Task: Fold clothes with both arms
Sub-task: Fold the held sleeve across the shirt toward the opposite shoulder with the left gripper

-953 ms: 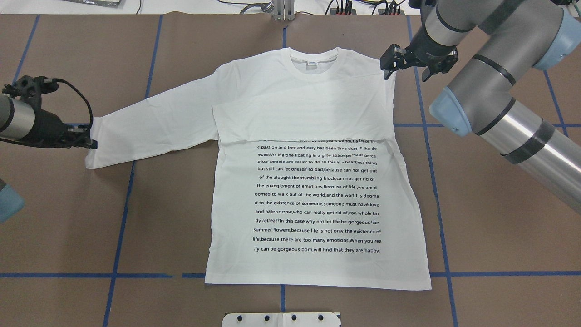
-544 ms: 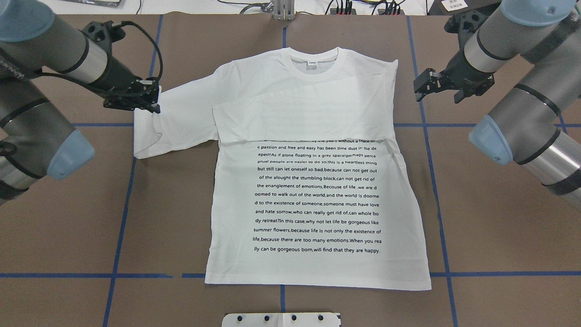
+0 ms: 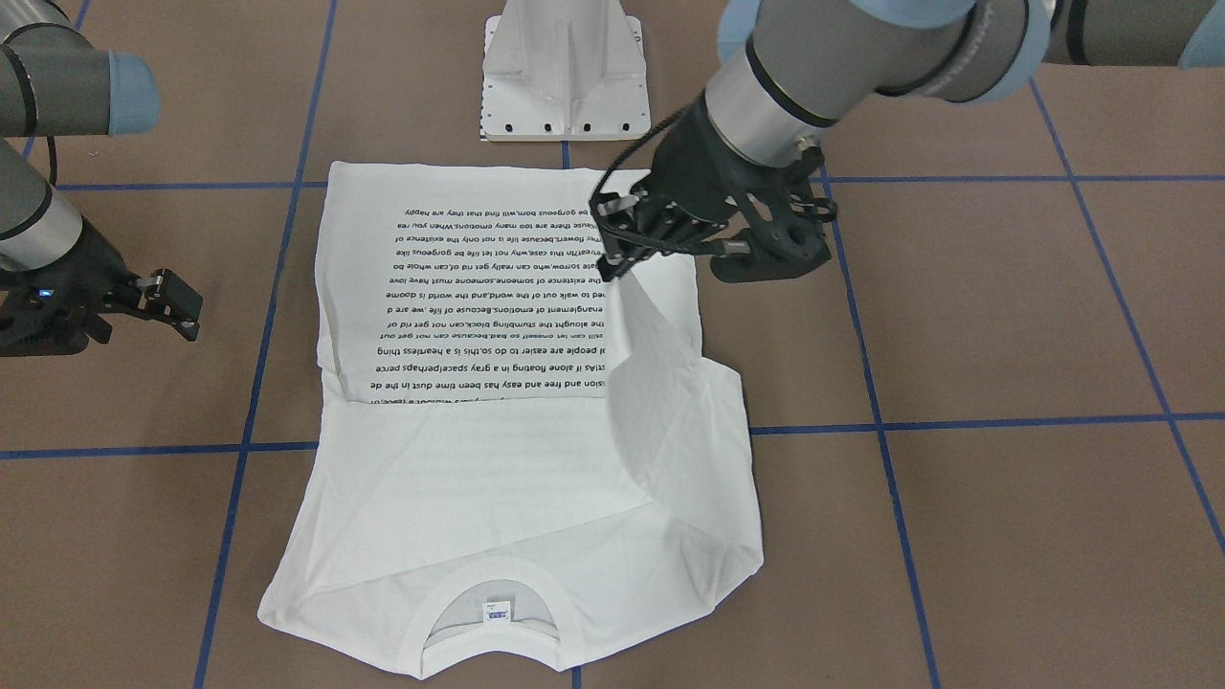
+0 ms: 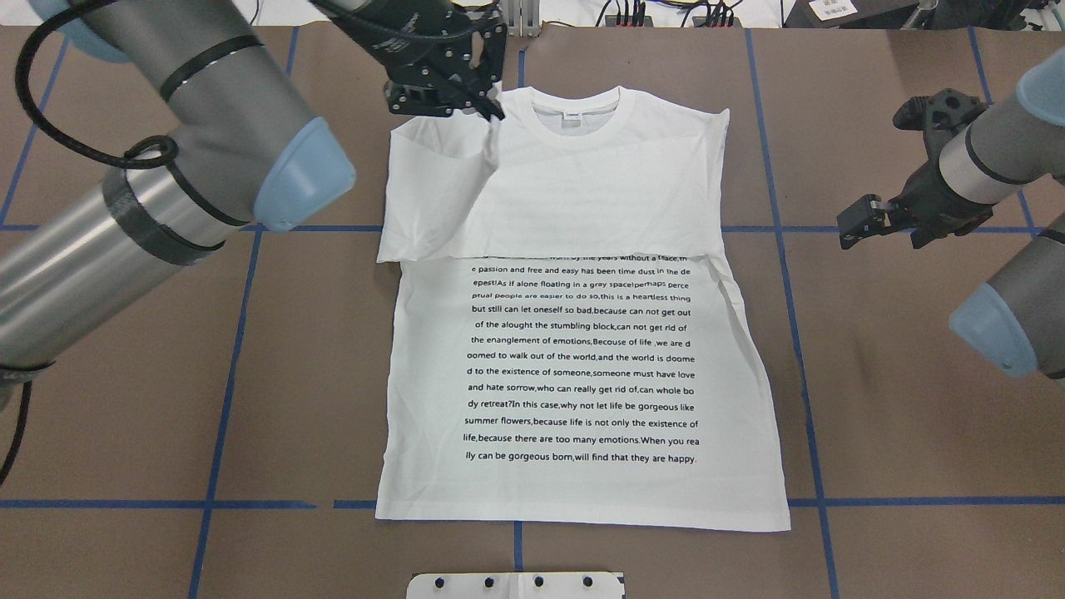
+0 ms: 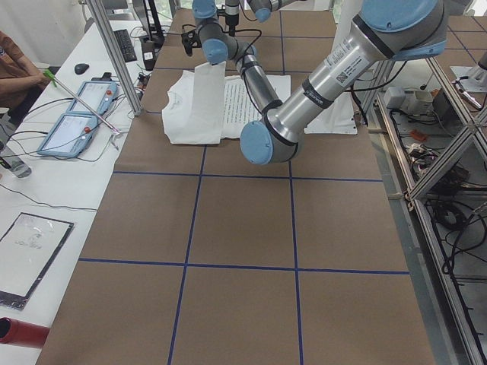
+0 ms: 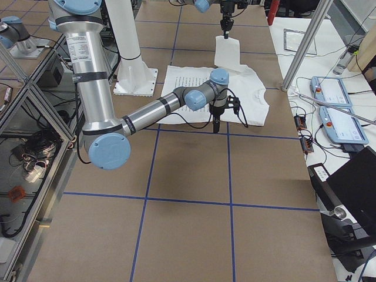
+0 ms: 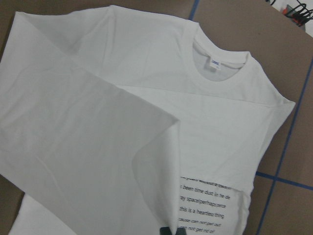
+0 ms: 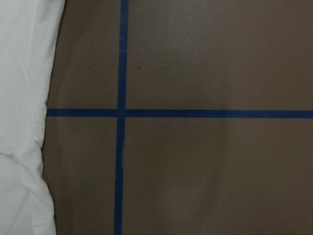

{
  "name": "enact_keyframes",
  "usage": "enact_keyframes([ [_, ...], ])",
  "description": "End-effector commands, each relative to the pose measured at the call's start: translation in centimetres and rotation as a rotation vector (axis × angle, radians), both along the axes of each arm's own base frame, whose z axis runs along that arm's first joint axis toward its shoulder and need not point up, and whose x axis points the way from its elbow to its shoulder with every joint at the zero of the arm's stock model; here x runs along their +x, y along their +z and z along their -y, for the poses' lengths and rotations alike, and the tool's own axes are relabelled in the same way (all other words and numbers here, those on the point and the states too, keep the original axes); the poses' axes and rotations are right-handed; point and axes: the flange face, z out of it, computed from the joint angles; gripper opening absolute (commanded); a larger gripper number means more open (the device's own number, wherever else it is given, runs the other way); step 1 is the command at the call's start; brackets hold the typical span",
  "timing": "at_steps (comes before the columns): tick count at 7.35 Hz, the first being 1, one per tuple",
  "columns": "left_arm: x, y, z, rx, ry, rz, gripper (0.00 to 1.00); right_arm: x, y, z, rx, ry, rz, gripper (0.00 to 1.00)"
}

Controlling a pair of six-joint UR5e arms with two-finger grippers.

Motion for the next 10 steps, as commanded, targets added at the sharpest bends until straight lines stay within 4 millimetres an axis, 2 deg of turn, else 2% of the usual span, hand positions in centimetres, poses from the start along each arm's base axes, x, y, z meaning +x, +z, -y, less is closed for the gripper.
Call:
enact_keyframes([
  [1,4.8,-4.3,-4.0,-0.037,0.068,-0.081,0.00,0.5,1.4,-0.9,-0.017,-0.006,-0.014,1.00],
  [2,6.6,-3.6,-4.4,-0.053,0.085,-0.072,0.00,0.5,1.4,-0.9,-0.018,-0.005,-0.014,1.00],
  [3,9.2,-2.5,-4.2,-0.038,0.060,-0.078,0.00,0.2,1.2,-0.7,-0.016,-0.007,-0.012,1.00],
  [4,12.9,-1.1,-4.2,-0.044,0.018,-0.080,0.00,0.1,1.1,-0.6,-0.015,-0.007,-0.012,1.00],
  [5,16.2,-0.7,-4.0,-0.050,-0.009,-0.106,0.00,0.0,1.3,-0.5,-0.018,-0.006,-0.015,1.00],
  [6,18.6,-1.4,-2.5,-0.056,-0.028,-0.119,0.00,0.0,1.6,-0.5,-0.022,-0.006,-0.018,1.00],
  [7,21.2,-1.9,-2.7,-0.041,-0.055,-0.124,0.00,0.0,1.7,-0.5,-0.024,-0.006,-0.020,1.00],
  [10,24.8,-0.7,-3.2,-0.033,-0.079,-0.115,0.00,0.1,1.9,-0.6,-0.027,-0.008,-0.020,1.00],
])
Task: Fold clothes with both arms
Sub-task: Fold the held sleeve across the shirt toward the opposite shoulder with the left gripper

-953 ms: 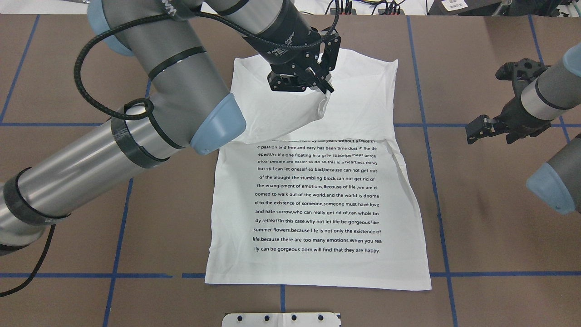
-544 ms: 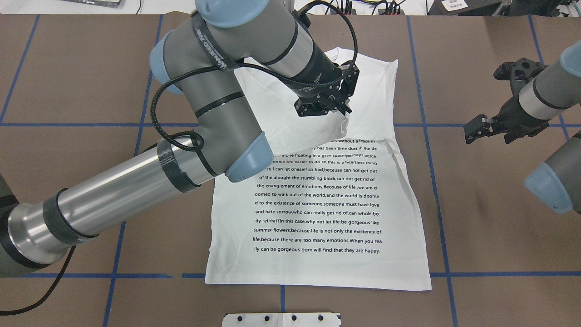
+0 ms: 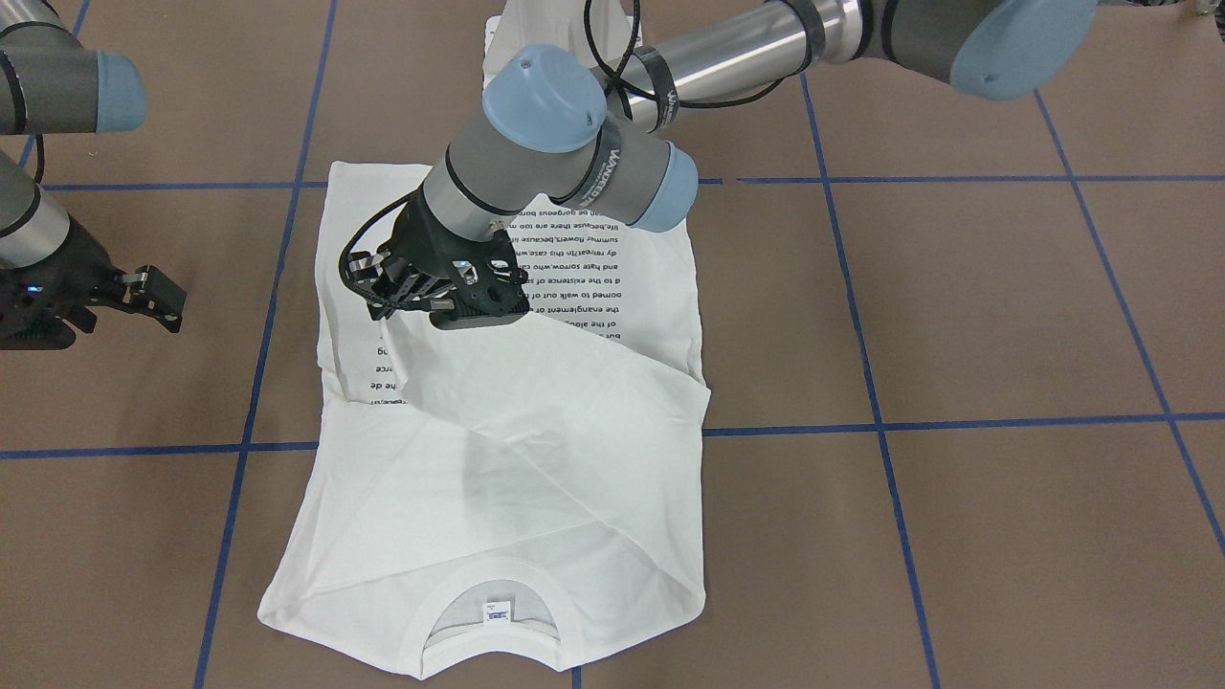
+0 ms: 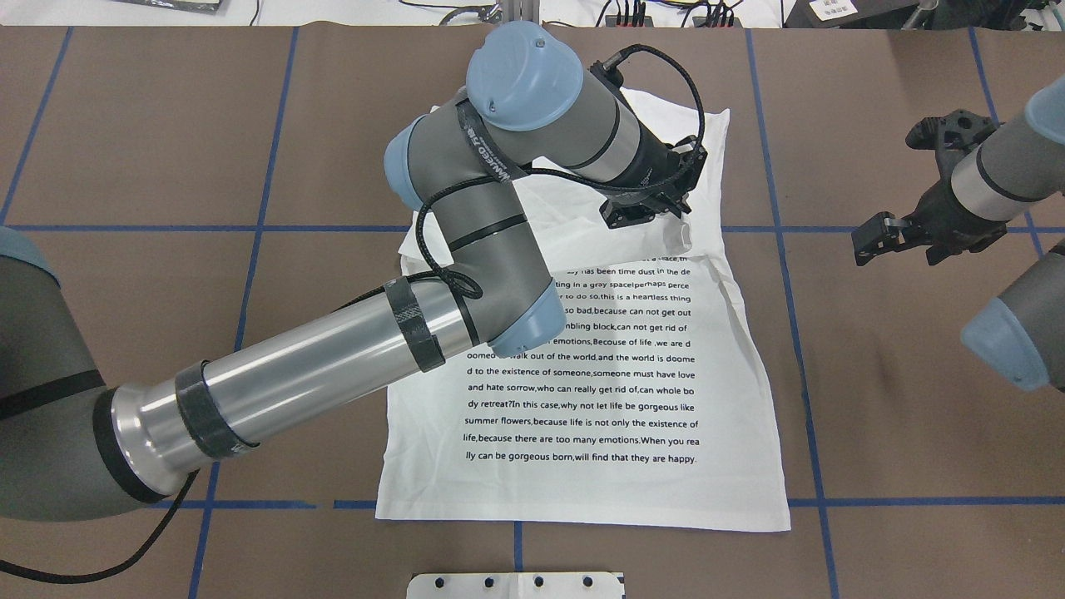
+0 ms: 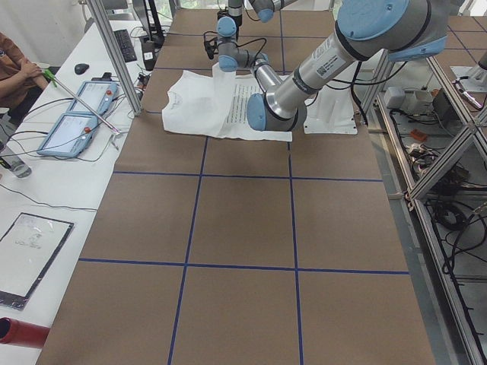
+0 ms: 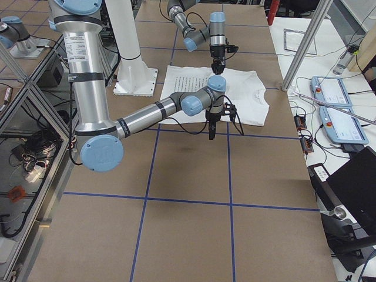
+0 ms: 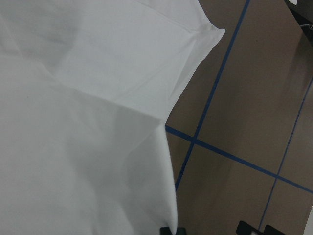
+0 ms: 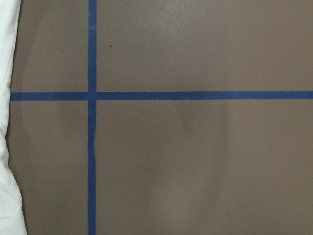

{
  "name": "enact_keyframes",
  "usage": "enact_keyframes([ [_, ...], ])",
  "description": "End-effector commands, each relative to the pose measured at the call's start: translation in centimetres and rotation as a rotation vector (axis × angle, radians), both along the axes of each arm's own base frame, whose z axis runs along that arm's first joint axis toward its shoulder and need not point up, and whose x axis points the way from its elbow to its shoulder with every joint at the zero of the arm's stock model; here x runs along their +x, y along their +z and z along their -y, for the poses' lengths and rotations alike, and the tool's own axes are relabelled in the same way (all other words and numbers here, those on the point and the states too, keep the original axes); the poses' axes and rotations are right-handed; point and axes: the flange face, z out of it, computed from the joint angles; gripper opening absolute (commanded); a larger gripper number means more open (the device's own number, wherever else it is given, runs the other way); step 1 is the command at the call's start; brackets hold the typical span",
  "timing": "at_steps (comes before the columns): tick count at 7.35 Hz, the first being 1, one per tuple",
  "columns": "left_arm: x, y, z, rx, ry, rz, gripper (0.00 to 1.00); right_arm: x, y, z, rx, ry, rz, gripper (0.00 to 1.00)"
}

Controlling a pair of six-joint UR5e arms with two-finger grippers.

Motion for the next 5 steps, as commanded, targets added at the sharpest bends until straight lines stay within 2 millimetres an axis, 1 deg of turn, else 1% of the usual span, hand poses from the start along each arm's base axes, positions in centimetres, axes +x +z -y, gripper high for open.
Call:
enact_keyframes([
  [1,2.4,0.5,-1.3,-0.002,0.015,0.010,0.00,0.0,-0.1,0.1,0.001,0.001,0.002,1.00],
  [2,3.1,0.5,-2.1,0.009,0.005,0.008,0.00,-0.1,-0.2,0.1,0.000,0.002,0.002,1.00],
  [5,5.1,1.2,-4.5,0.021,0.033,0.003,0.00,-0.1,-0.2,0.1,-0.003,0.004,0.002,1.00],
])
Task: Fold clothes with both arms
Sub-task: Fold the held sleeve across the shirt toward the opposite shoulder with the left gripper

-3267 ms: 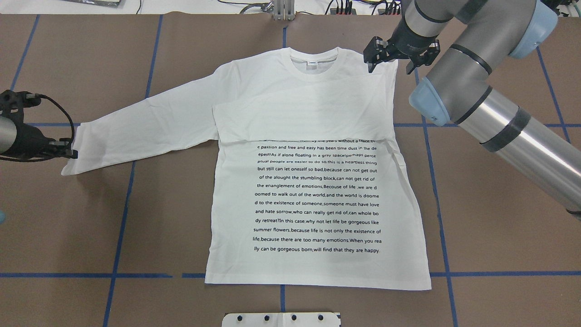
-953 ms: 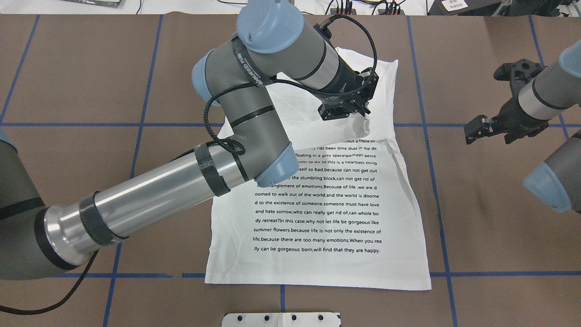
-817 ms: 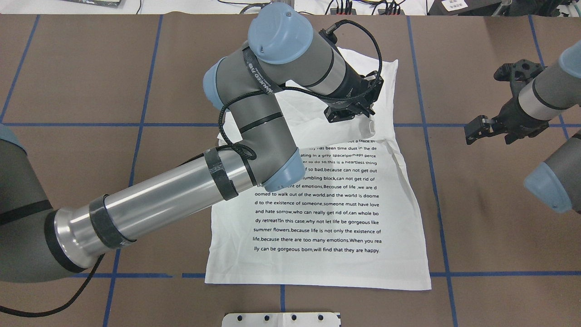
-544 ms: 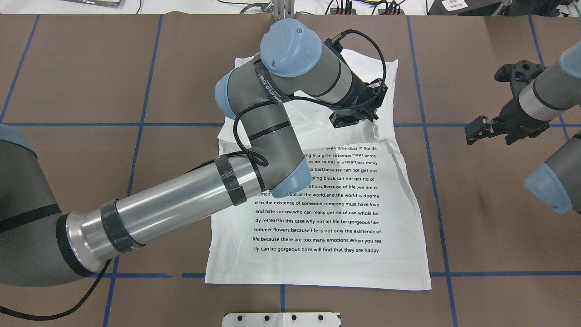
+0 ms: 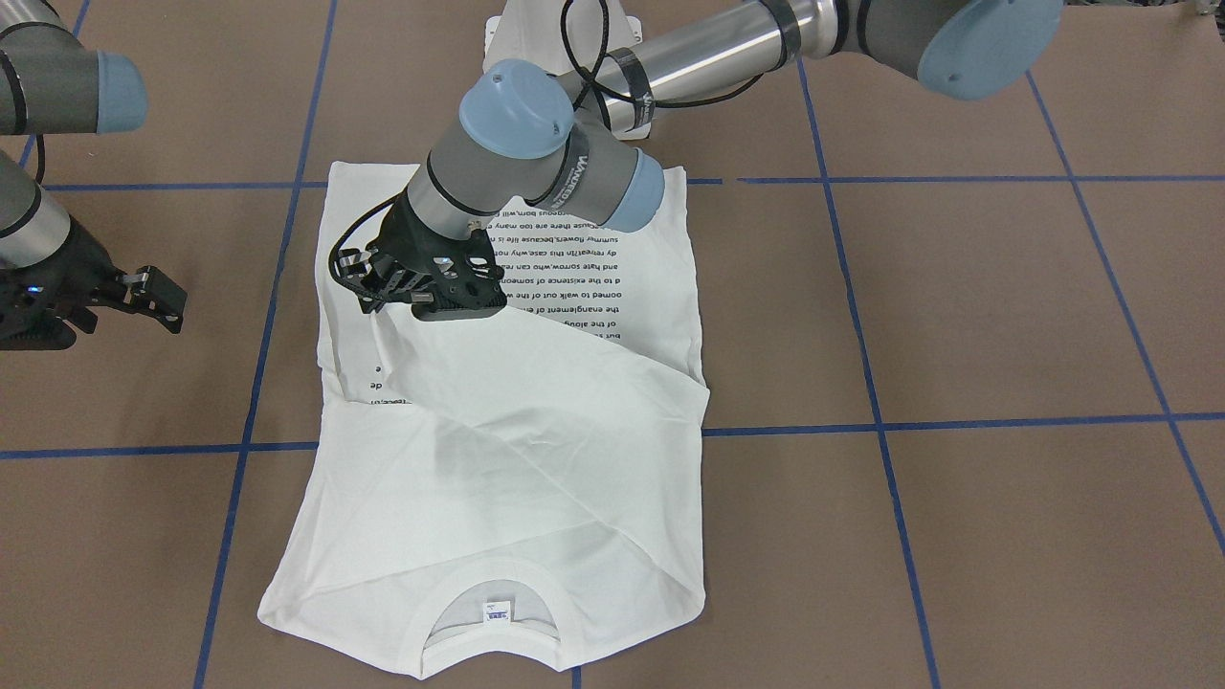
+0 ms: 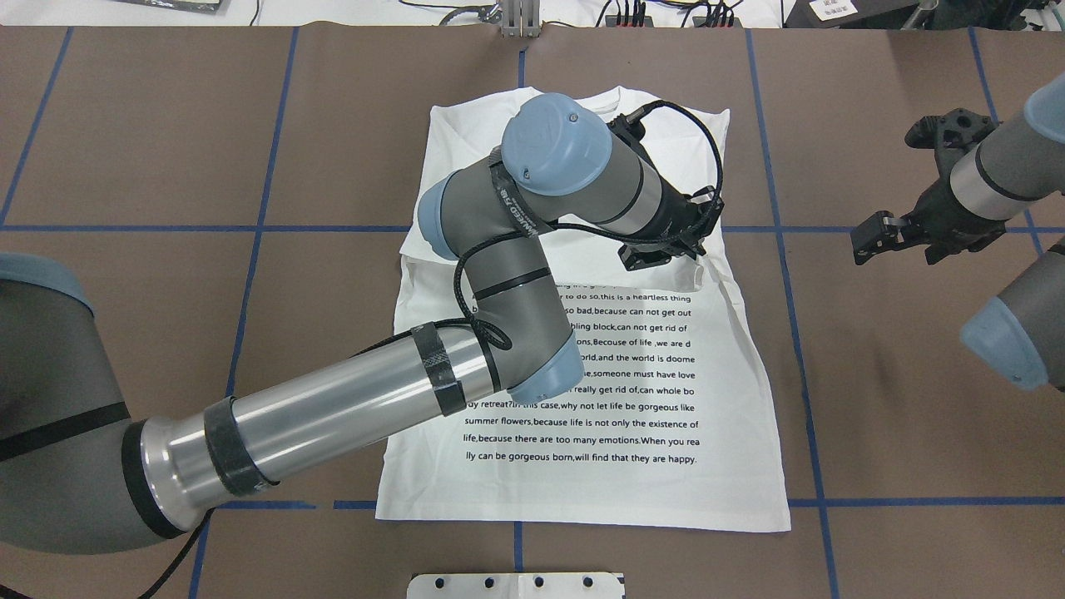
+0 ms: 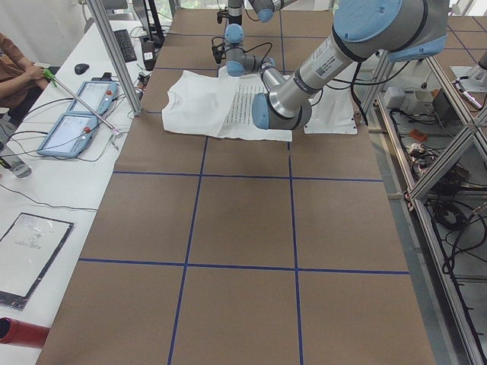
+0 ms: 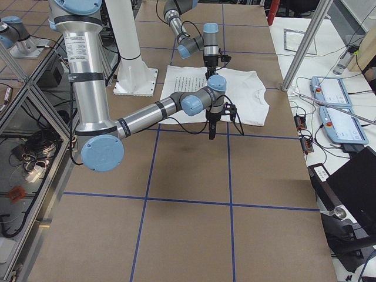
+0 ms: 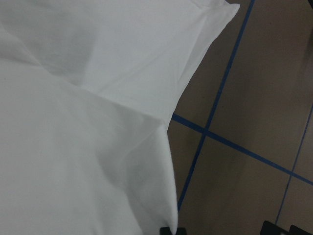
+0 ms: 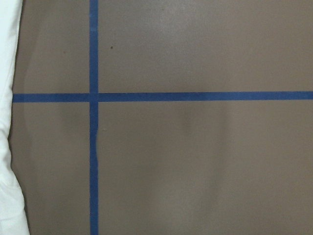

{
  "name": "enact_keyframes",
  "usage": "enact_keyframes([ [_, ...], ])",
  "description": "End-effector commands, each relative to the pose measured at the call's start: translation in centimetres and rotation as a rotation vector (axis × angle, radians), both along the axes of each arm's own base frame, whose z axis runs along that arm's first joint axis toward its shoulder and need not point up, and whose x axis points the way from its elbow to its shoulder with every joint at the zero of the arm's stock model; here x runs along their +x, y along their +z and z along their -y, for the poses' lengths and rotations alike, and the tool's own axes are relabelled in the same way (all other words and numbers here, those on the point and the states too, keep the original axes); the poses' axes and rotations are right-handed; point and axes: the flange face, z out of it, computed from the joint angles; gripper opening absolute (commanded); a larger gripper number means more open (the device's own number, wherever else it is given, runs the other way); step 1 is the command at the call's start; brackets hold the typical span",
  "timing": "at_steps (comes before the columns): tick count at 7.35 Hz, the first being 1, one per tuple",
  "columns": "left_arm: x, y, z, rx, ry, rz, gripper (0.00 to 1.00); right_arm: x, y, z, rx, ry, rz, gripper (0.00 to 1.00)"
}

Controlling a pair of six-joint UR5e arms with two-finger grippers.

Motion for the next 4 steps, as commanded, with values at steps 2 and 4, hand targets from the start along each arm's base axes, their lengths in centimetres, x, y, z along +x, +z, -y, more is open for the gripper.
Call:
enact_keyframes([
  [2,2.5,1.4,-2.9,0.004,0.005,0.014,0.00,-0.2,-0.2,-0.1,-0.009,-0.009,0.015,1.00],
  [4,2.9,2.4,-3.4,-0.002,0.013,0.024,0.00,-0.2,-0.3,-0.1,-0.011,-0.010,0.019,1.00],
])
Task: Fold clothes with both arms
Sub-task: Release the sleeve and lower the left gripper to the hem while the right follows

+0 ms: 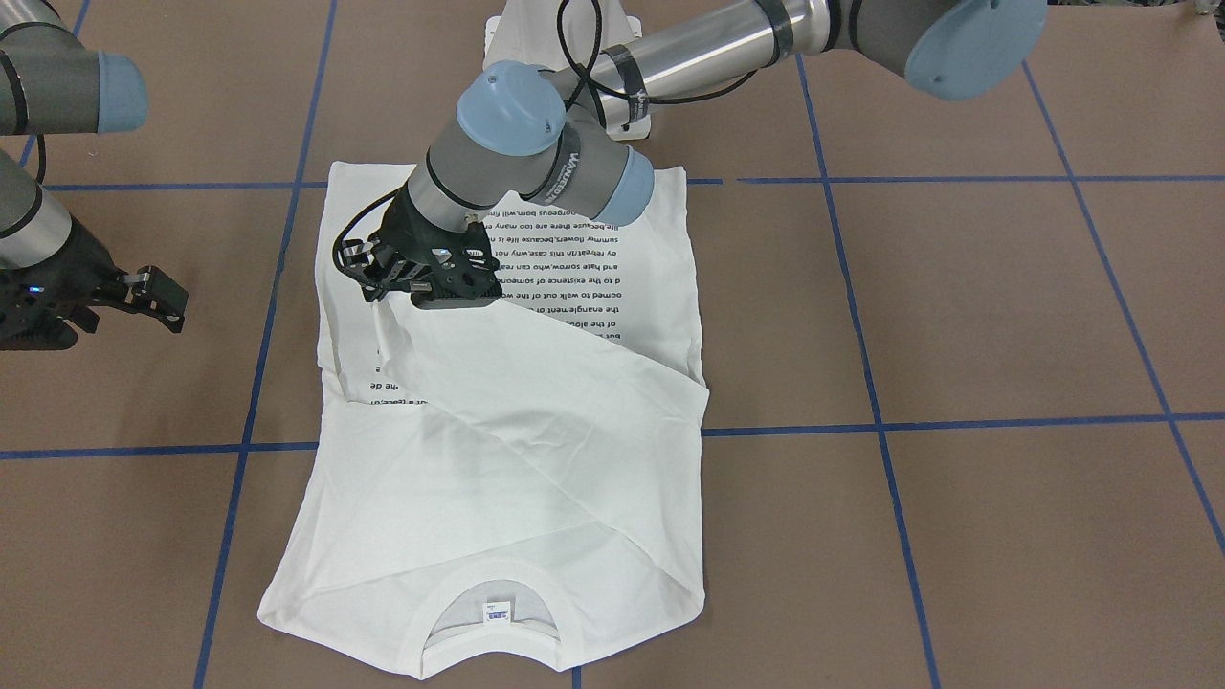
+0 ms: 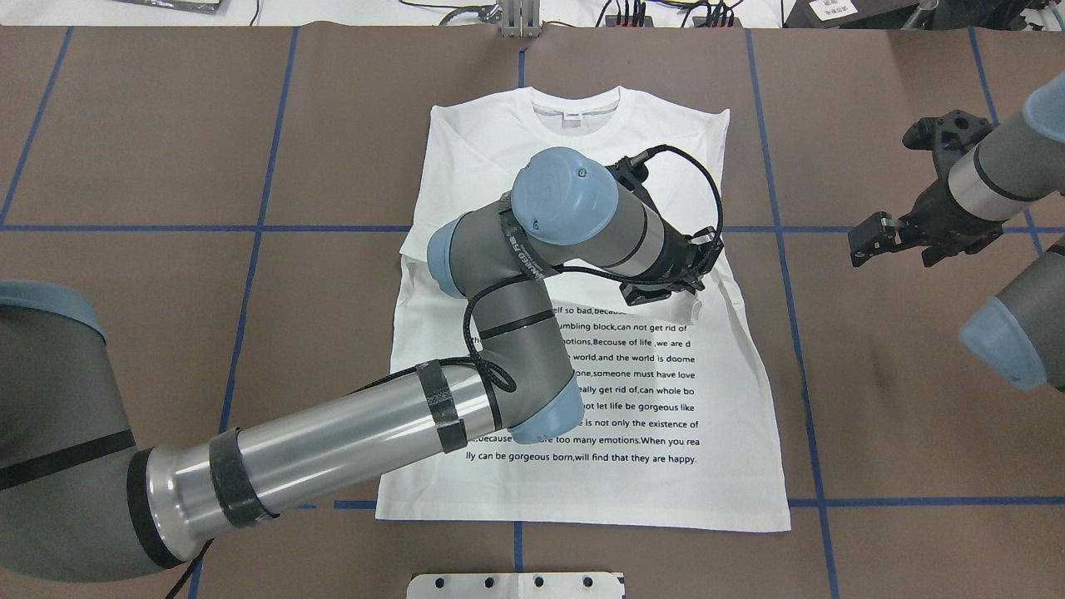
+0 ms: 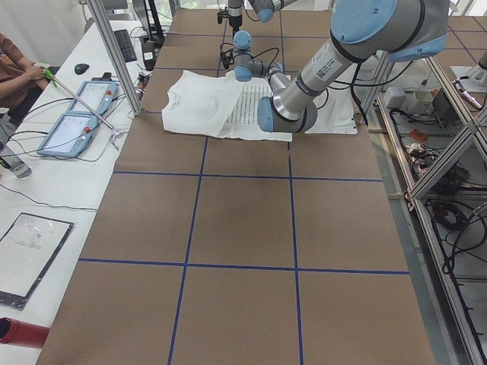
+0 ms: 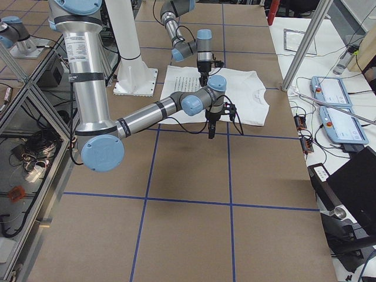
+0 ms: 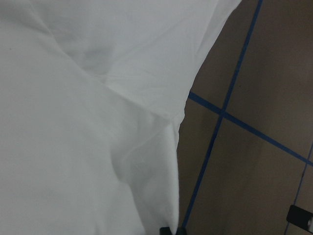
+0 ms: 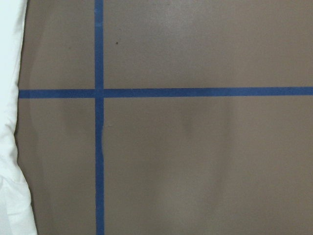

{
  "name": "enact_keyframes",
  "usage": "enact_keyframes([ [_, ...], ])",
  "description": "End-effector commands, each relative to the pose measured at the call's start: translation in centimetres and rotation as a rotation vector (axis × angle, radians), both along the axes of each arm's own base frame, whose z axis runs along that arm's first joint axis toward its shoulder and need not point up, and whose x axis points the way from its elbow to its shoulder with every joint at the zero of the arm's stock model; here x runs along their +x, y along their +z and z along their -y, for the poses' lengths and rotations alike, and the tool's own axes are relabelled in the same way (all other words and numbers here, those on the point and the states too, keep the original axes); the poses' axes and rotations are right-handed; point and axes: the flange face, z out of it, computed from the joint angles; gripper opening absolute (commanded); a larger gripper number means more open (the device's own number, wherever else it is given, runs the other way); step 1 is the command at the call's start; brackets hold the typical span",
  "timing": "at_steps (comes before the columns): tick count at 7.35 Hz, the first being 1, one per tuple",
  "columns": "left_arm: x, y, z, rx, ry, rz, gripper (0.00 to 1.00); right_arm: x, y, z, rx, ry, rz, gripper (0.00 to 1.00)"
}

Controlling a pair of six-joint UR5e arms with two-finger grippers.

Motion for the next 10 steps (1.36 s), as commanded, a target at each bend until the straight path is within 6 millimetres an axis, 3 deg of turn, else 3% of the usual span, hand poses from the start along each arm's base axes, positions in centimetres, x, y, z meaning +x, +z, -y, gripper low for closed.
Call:
enact_keyframes([
  [1,0.4,0.4,-0.6,-0.002,0.006,0.003,0.16,0.0,-0.1,0.0,-0.001,0.000,0.004,1.00],
  [2,0.4,0.4,-0.7,0.002,0.006,0.001,0.99,-0.1,-0.3,0.0,-0.002,0.001,0.006,1.00],
  [3,-0.3,-0.3,-1.1,0.015,0.008,-0.018,1.00,-0.2,-0.5,0.1,0.003,0.001,0.008,1.00],
  [4,-1.0,0.5,-1.7,0.041,0.014,-0.023,1.00,-0.5,-1.1,0.3,0.013,-0.001,0.015,1.00],
  [6,-5.3,3.6,-4.0,0.078,0.027,-0.053,1.00,-0.9,-2.3,0.4,0.025,0.000,0.030,1.00],
  [7,-6.6,5.0,-4.4,0.089,0.031,-0.006,1.00,-1.7,-3.0,-0.3,0.020,0.004,0.037,1.00],
  [8,-8.4,5.5,-5.1,0.105,0.037,0.069,1.00,-3.2,-4.6,-2.0,0.020,0.039,0.078,1.00],
  [10,-13.9,8.2,-7.7,0.134,0.050,0.159,1.00,-7.4,-4.9,-8.5,-0.004,0.082,0.123,1.00],
])
